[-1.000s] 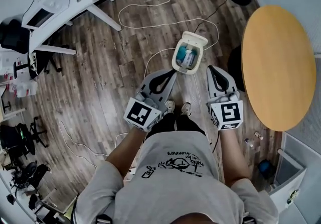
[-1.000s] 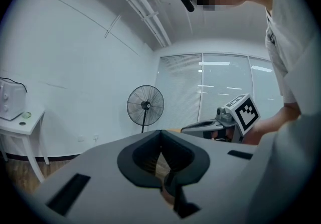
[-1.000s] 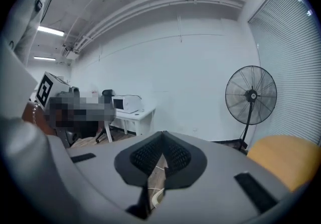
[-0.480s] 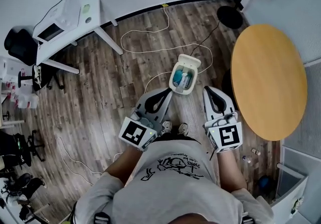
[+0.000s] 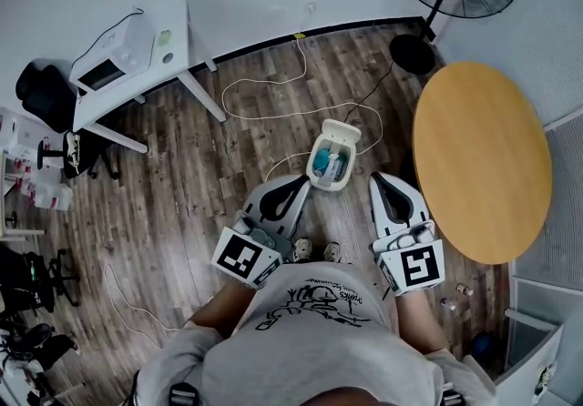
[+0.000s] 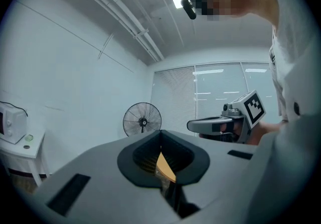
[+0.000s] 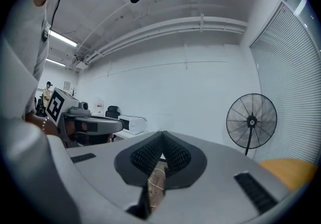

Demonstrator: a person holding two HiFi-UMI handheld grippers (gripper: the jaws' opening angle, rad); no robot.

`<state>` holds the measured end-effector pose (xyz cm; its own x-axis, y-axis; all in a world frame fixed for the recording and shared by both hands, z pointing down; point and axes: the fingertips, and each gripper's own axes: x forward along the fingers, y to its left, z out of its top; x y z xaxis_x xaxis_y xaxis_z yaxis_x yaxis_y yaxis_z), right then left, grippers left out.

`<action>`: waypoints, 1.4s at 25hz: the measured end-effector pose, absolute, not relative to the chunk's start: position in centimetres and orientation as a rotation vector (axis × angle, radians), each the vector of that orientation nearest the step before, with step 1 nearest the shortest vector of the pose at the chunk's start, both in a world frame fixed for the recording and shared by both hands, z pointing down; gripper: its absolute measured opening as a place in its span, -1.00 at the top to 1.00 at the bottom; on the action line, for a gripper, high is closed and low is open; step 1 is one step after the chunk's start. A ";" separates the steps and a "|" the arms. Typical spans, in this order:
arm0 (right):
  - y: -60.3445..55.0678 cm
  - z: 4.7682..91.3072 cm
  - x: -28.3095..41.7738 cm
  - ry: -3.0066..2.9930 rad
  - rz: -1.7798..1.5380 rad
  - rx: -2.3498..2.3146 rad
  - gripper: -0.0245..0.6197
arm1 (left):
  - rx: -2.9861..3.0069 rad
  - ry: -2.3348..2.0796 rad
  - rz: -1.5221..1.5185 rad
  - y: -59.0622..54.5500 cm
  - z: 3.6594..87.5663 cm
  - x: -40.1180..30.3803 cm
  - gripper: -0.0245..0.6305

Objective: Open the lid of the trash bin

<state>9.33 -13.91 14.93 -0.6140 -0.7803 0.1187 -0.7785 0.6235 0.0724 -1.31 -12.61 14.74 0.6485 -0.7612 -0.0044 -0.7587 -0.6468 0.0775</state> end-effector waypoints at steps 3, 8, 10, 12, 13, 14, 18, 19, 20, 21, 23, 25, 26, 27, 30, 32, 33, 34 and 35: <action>-13.4 13.8 9.2 -2.711 -0.036 1.305 0.90 | 2.795 -1.294 -0.053 -12.3 13.9 -1.5 0.88; -12.6 12.7 9.2 -2.718 -0.055 1.307 0.90 | 2.795 -1.319 -0.073 -11.8 12.5 -2.0 0.88; -12.3 12.2 9.1 -2.721 -0.061 1.312 0.90 | 2.795 -1.334 -0.081 -11.6 11.8 -2.4 0.88; -12.2 11.7 9.1 -2.721 -0.068 1.323 0.90 | 2.793 -1.352 -0.086 -11.5 11.1 -2.8 0.88; -12.2 11.4 9.2 -2.720 -0.072 1.332 0.90 | 2.791 -1.361 -0.087 -11.5 10.9 -3.0 0.88; -12.2 11.1 9.4 -2.719 -0.076 1.342 0.90 | 2.789 -1.370 -0.087 -11.5 10.7 -3.1 0.88; -12.3 10.3 10.0 -2.715 -0.075 1.372 0.91 | 2.792 -1.388 -0.098 -11.4 9.9 -3.5 0.88; -12.2 10.2 10.1 -2.712 -0.083 1.374 0.91 | 2.795 -1.388 -0.103 -11.3 9.7 -3.6 0.88; -12.2 10.2 10.1 -2.707 -0.095 1.375 0.91 | 2.798 -1.388 -0.106 -11.3 9.7 -3.6 0.88; -12.2 10.2 10.2 -2.702 -0.107 1.376 0.91 | 2.800 -1.387 -0.108 -11.2 9.7 -3.5 0.88; -12.3 10.2 10.3 -2.695 -0.116 1.380 0.91 | 2.798 -1.385 -0.111 -11.3 9.8 -3.5 0.88; -12.4 10.2 10.2 -2.695 -0.108 1.388 0.91 | 2.794 -1.381 -0.117 -11.4 9.8 -3.6 0.88; -12.4 10.2 10.2 -2.695 -0.104 1.391 0.91 | 2.792 -1.380 -0.119 -11.4 9.8 -3.7 0.88; -12.4 10.2 10.1 -2.695 -0.100 1.395 0.91 | 2.792 -1.379 -0.120 -11.3 9.9 -3.8 0.88; -12.1 10.2 10.0 -2.694 -0.091 1.402 0.91 | 2.795 -1.377 -0.117 -11.0 9.9 -4.0 0.88; -12.1 10.3 9.9 -2.694 -0.089 1.404 0.91 | 2.797 -1.377 -0.117 -11.0 9.8 -4.1 0.88; -12.1 10.3 9.9 -2.694 -0.089 1.404 0.91 | 2.798 -1.377 -0.118 -11.1 9.8 -4.1 0.88; -12.1 10.3 9.9 -2.694 -0.089 1.403 0.91 | 2.799 -1.377 -0.121 -11.1 9.8 -4.0 0.88; -12.2 10.4 10.0 -2.693 -0.089 1.402 0.91 | 2.799 -1.376 -0.124 -11.1 9.8 -4.0 0.88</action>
<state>9.96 -12.18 10.35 -0.5697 -0.8193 0.0649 -0.8132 0.5734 0.0999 -3.96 -11.10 9.83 0.6084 -0.7912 -0.0625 -0.7896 -0.6114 0.0531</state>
